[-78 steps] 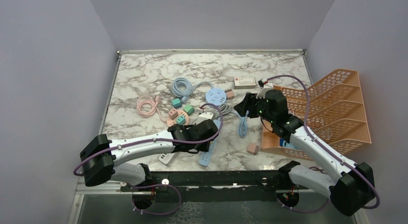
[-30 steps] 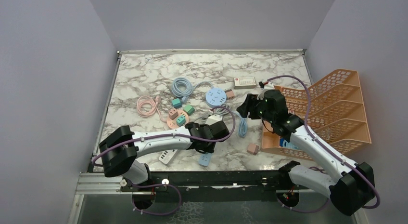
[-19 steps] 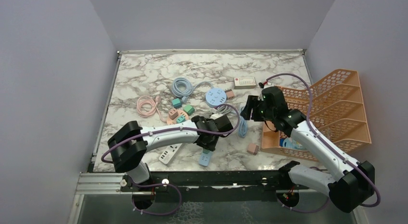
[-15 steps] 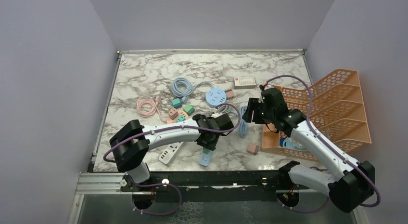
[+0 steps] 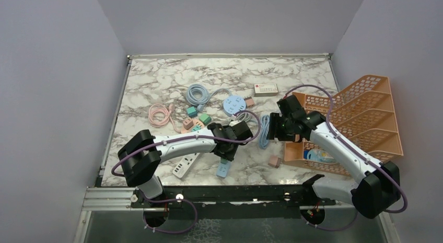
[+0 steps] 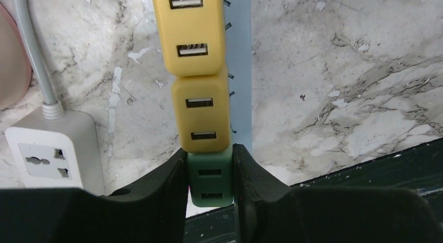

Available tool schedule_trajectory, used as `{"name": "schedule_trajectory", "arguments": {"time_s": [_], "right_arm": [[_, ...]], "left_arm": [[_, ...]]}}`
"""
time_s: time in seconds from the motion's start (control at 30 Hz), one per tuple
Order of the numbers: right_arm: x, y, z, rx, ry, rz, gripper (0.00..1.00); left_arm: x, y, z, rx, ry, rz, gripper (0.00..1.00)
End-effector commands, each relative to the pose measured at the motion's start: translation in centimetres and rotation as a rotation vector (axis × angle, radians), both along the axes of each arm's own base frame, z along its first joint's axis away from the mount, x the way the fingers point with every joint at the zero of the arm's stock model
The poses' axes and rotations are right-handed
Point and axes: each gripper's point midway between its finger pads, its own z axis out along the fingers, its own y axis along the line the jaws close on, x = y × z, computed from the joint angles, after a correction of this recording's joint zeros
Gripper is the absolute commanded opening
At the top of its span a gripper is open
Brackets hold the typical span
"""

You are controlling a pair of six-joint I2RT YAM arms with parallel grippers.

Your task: Insert the plug

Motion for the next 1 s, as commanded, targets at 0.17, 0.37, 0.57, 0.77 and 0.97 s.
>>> {"name": "schedule_trajectory", "arguments": {"time_s": [0.17, 0.37, 0.57, 0.77, 0.97], "right_arm": [[-3.7, -1.3, -2.6, -0.023, 0.156, -0.080, 0.53], [-4.7, -2.0, -3.9, -0.054, 0.181, -0.108, 0.53], [-4.3, -1.2, -4.8, -0.043, 0.187, -0.129, 0.53], [-5.3, -1.8, -6.0, -0.154, 0.223, -0.179, 0.53], [-5.9, -2.8, -7.2, -0.226, 0.228, -0.236, 0.53]], "left_arm": [[6.8, -3.1, 3.4, -0.206, -0.284, 0.057, 0.51], [5.8, -3.2, 5.5, -0.276, -0.268, 0.039, 0.65], [6.3, -3.2, 9.1, -0.337, -0.326, 0.041, 0.67], [6.4, -3.1, 11.0, -0.378, -0.349, 0.051, 0.67], [6.4, -2.5, 11.7, -0.395, -0.362, 0.065, 0.68]]}}
